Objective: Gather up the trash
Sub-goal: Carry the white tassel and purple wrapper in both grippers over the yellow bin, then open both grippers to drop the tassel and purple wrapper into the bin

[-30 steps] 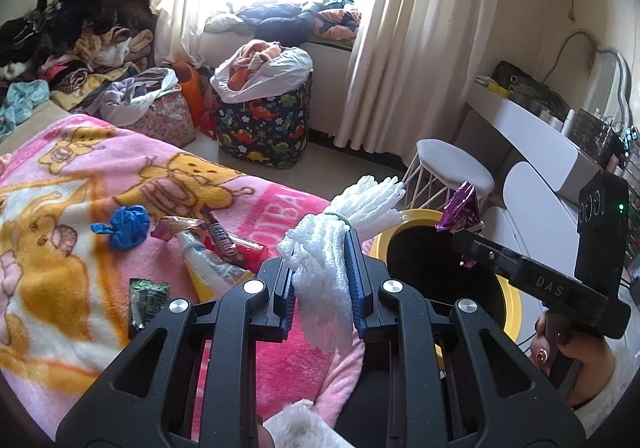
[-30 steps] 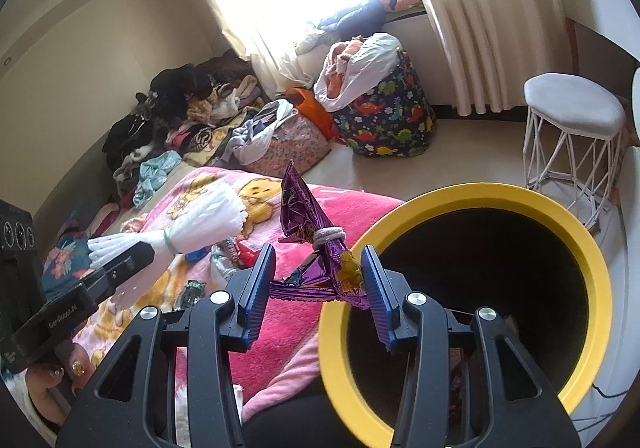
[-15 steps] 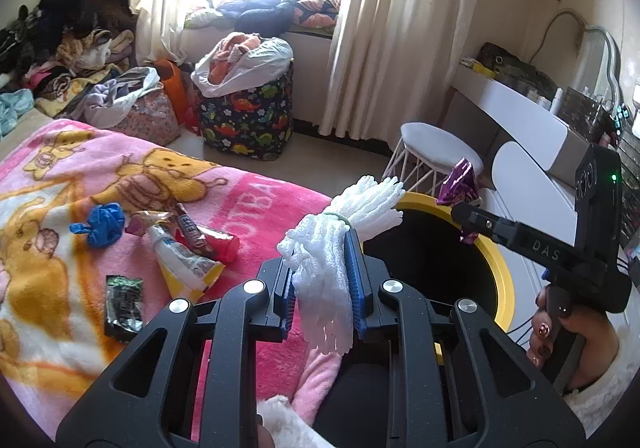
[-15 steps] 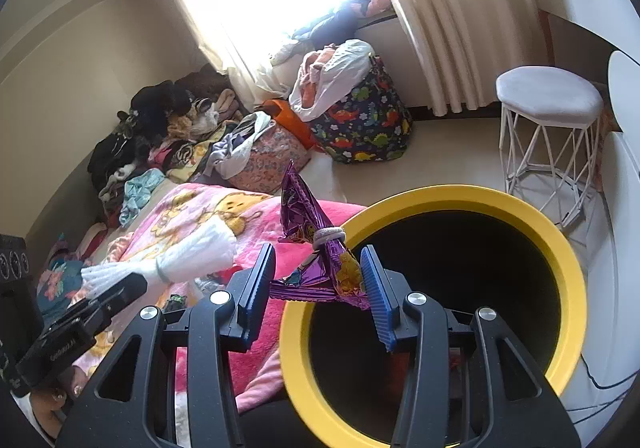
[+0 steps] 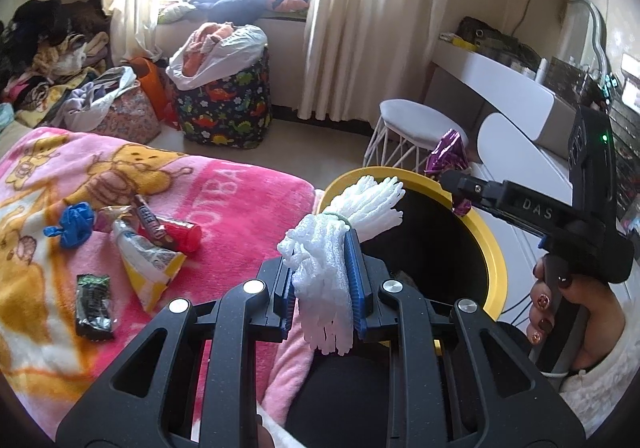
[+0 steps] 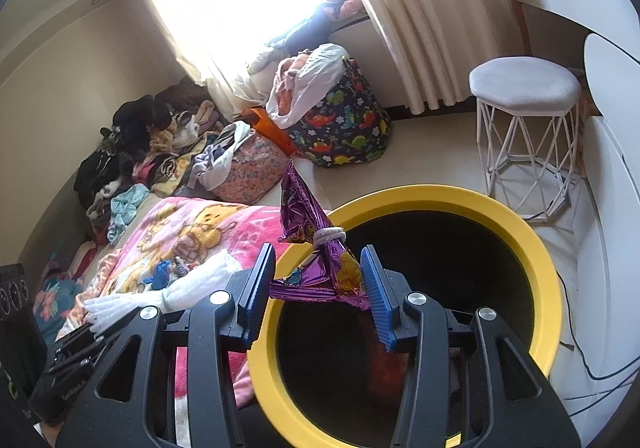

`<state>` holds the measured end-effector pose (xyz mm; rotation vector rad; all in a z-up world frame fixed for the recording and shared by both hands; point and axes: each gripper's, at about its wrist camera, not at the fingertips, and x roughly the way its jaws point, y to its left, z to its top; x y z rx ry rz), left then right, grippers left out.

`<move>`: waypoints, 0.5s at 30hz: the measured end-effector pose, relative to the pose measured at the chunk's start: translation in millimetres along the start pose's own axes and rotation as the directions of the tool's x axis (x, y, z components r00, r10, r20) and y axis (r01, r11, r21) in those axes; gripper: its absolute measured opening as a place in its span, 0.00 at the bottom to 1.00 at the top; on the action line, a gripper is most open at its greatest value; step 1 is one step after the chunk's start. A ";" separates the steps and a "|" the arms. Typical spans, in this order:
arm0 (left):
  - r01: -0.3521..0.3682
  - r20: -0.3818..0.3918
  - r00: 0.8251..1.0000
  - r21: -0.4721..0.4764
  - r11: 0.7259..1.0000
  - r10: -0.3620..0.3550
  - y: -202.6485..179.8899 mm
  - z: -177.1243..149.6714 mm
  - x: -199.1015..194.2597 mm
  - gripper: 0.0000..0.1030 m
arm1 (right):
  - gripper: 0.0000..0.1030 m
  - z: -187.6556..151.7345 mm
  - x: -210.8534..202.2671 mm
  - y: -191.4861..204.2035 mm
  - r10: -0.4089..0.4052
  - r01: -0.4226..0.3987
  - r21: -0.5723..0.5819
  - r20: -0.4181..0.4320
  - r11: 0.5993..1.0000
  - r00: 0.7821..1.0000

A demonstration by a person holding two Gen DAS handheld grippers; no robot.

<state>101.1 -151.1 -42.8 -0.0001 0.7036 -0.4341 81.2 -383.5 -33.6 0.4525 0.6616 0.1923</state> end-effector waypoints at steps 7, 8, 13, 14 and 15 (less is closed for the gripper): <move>0.021 -0.029 0.999 0.042 0.999 -0.020 -14.8 -1.9 13.8 0.16 | 0.41 -3.0 1.3 -17.3 -0.034 0.034 0.035 -0.002 0.999 0.999; 0.025 -0.033 0.999 0.050 0.998 -0.023 -17.0 -2.2 15.9 0.16 | 0.41 -3.1 1.7 -19.0 -0.039 0.039 0.038 -0.002 0.999 0.999; 0.041 -0.056 0.998 0.081 0.996 -0.037 -27.1 -5.3 26.6 0.16 | 0.41 -3.5 4.7 -27.3 -0.061 0.062 0.051 -0.007 0.997 0.998; 0.044 -0.061 0.997 0.087 0.995 -0.039 -29.1 -5.8 29.0 0.16 | 0.41 -4.1 5.3 -29.0 -0.065 0.066 0.055 -0.009 0.996 0.998; 0.050 -0.067 0.997 0.094 0.994 -0.044 -30.7 -6.5 31.4 0.16 | 0.41 -4.4 5.9 -29.6 -0.067 0.067 0.056 -0.010 0.996 0.998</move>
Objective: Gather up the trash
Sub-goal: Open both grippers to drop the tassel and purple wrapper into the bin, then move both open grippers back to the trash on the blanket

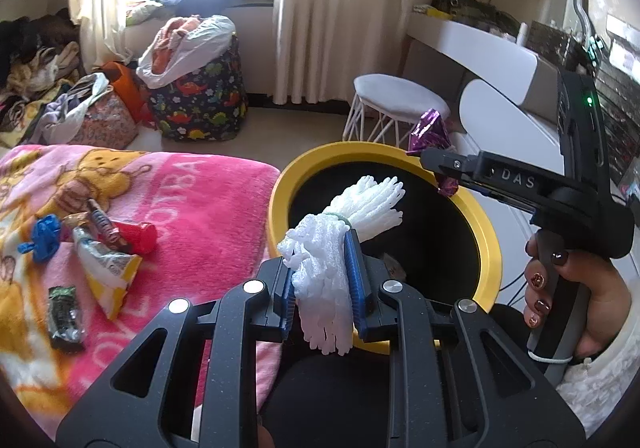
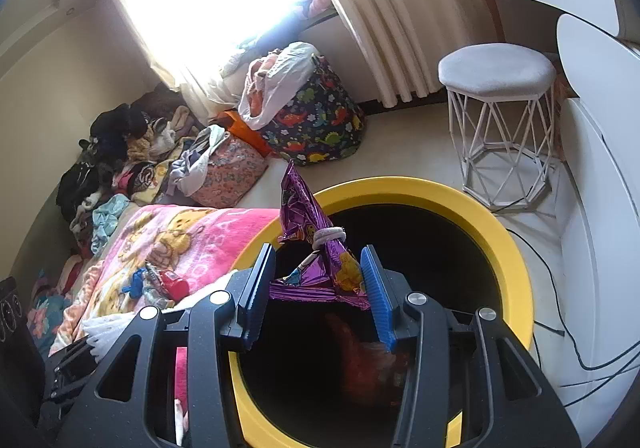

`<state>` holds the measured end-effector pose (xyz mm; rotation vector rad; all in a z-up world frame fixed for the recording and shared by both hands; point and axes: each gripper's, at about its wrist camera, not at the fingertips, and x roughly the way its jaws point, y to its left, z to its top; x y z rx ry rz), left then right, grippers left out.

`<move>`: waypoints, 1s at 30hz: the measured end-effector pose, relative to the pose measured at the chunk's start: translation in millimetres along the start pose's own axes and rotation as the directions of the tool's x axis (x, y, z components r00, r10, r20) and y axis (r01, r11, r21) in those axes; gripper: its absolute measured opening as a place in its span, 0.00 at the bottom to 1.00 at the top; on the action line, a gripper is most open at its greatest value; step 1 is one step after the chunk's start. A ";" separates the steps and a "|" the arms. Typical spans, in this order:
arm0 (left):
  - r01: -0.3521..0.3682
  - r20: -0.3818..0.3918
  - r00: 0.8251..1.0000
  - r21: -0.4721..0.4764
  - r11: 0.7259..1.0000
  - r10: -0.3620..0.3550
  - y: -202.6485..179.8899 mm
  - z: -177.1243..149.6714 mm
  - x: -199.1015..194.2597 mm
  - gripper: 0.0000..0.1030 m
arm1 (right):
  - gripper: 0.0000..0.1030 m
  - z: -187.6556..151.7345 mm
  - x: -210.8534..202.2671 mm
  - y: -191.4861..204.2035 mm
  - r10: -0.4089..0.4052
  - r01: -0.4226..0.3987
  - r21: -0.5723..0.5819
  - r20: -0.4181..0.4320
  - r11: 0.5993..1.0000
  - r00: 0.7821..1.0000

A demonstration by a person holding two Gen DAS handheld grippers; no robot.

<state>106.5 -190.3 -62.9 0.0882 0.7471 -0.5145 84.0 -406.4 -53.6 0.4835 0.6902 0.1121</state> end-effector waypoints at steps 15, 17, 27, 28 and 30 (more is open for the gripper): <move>0.042 -0.063 0.997 0.036 0.998 -0.040 -16.4 -7.0 30.0 0.16 | 0.41 -3.6 13.0 -23.1 -0.033 0.034 0.029 -0.036 0.999 0.999; 0.046 -0.067 0.997 0.035 0.998 -0.044 -16.6 -7.7 32.3 0.16 | 0.42 -4.3 14.7 -24.8 -0.036 0.038 0.033 -0.043 0.999 0.998; 0.062 -0.058 0.996 -0.027 0.998 -0.064 -3.4 -8.1 34.8 0.50 | 0.60 -4.7 19.1 -33.2 -0.048 0.051 0.060 -0.055 0.997 0.997; 0.065 -0.049 0.997 -0.038 0.997 -0.067 -1.0 -8.1 32.5 0.61 | 0.60 -4.5 19.4 -33.4 -0.052 0.056 0.062 -0.054 0.997 0.997; 0.052 -0.026 0.998 -0.061 0.997 -0.053 6.3 -7.7 26.3 0.75 | 0.60 -4.2 19.2 -31.8 -0.060 0.063 0.056 -0.052 0.996 0.997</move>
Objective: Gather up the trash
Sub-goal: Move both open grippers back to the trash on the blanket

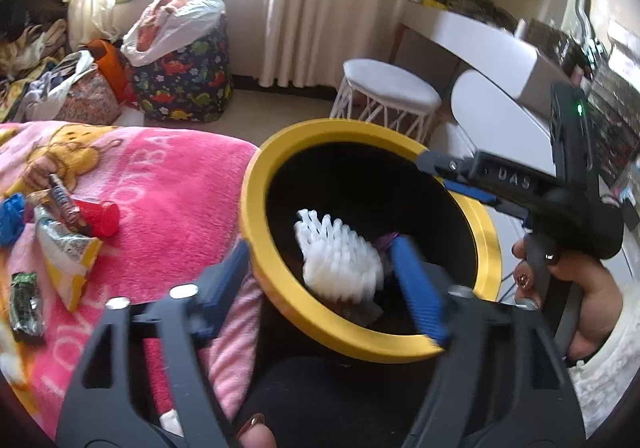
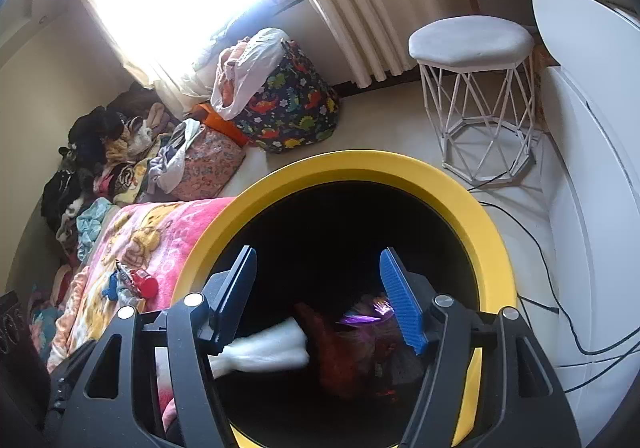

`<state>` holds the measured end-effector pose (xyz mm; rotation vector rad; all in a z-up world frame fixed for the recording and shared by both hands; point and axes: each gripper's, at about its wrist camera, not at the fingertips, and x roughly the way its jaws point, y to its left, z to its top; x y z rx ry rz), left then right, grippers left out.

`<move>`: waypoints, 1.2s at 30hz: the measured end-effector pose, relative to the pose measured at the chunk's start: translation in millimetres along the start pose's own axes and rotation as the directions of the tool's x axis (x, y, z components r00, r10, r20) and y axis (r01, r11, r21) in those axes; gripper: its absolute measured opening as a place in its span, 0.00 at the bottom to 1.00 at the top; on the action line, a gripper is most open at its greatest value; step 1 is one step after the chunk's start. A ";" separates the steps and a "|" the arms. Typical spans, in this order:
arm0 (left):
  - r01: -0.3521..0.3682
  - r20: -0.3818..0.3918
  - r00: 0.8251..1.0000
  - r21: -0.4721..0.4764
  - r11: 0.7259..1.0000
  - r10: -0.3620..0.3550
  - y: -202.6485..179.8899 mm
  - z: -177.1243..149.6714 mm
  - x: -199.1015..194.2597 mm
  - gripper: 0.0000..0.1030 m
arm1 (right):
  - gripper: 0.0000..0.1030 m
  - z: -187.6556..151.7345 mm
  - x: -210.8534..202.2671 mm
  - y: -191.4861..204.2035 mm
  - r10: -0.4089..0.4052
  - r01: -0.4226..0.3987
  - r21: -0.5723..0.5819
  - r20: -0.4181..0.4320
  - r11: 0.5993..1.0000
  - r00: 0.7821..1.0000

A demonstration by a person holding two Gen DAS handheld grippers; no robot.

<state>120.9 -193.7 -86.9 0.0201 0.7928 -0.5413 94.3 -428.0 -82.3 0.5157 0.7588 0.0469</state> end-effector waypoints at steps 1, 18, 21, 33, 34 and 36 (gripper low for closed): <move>-0.005 0.006 1.000 -0.008 1.000 0.005 2.0 0.1 -1.9 0.80 | 0.60 0.2 -0.1 1.2 0.000 0.000 -0.004 0.002 1.000 1.000; -0.130 0.112 0.982 -0.185 0.974 0.153 73.7 6.9 -53.6 0.89 | 0.60 -4.5 -2.4 59.2 0.077 -0.077 -0.160 -0.002 0.984 0.997; -0.142 0.120 0.978 -0.208 0.968 0.170 82.1 6.7 -59.9 0.89 | 0.60 -5.9 -2.3 69.3 0.088 -0.088 -0.183 -0.010 0.979 0.996; -0.180 0.143 0.964 -0.269 0.946 0.224 107.8 1.3 -81.2 0.89 | 0.60 -12.6 -7.1 107.9 0.164 -0.168 -0.277 -0.037 0.946 0.986; -0.184 0.143 0.963 -0.275 0.944 0.229 109.9 0.5 -82.6 0.89 | 0.60 -12.4 -6.2 110.6 0.169 -0.174 -0.283 -0.041 0.943 0.985; -0.192 0.141 0.960 -0.289 0.938 0.240 115.9 -1.5 -85.4 0.89 | 0.60 -13.9 -4.4 119.3 0.182 -0.190 -0.302 -0.054 0.934 0.982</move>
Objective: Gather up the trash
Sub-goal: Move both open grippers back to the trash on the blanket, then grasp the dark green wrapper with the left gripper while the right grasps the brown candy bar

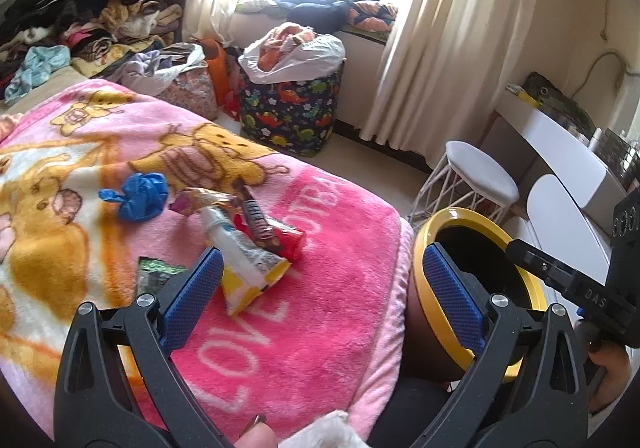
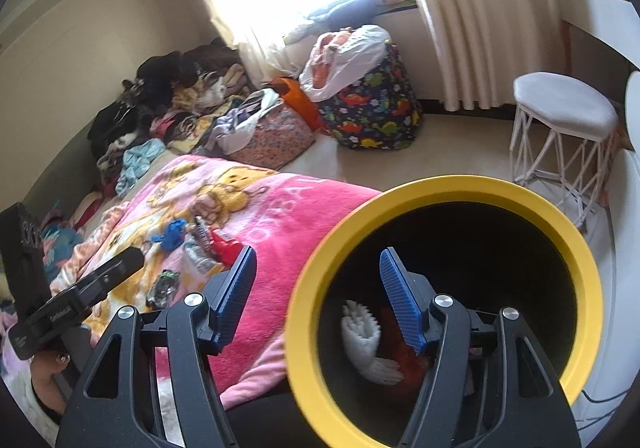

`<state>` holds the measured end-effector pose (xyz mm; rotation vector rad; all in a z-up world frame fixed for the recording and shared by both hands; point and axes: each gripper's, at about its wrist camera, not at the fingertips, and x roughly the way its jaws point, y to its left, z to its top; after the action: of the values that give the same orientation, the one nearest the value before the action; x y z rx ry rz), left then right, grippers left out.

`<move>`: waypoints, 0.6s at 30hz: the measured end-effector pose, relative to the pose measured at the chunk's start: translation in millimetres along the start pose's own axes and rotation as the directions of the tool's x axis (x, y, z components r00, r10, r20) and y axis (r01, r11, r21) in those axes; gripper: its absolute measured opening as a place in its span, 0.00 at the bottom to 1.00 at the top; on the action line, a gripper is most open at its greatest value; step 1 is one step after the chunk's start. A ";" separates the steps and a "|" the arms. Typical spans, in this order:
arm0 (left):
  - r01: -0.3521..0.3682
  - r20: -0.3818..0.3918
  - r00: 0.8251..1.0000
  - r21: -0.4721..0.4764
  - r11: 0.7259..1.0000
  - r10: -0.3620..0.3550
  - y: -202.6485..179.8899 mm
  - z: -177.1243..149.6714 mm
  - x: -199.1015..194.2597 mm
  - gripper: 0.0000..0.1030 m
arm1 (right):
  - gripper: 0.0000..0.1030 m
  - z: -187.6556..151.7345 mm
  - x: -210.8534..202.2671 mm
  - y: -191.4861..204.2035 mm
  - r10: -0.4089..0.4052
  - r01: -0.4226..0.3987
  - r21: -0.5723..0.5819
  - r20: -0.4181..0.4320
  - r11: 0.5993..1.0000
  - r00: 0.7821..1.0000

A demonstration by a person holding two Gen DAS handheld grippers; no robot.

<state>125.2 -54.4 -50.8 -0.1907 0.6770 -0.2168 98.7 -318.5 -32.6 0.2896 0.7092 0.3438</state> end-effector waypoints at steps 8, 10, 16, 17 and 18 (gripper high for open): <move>-0.053 0.001 0.999 -0.049 0.997 0.053 31.3 -0.5 -4.5 0.89 | 0.60 8.6 19.0 29.0 0.060 -0.062 -0.055 -0.032 0.997 0.998; -0.070 -0.001 0.998 -0.061 0.996 0.070 39.2 -1.4 -5.5 0.89 | 0.59 11.8 26.4 37.7 0.080 -0.083 -0.068 -0.045 0.994 0.996; -0.117 -0.016 0.993 -0.100 0.988 0.116 66.7 -7.2 -7.7 0.89 | 0.56 19.5 51.2 62.0 0.118 -0.128 -0.121 -0.092 0.984 0.989; -0.125 -0.020 0.992 -0.106 0.987 0.123 71.3 -8.7 -7.9 0.89 | 0.56 20.3 55.5 66.7 0.122 -0.135 -0.130 -0.101 0.982 0.987; -0.132 -0.023 0.991 -0.111 0.985 0.131 75.8 -9.7 -7.9 0.89 | 0.55 21.0 61.0 72.0 0.130 -0.145 -0.141 -0.110 0.979 0.985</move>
<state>123.4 19.4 -72.0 -0.2513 0.7156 -0.0535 141.1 -231.9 -26.2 0.1805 0.7599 0.5437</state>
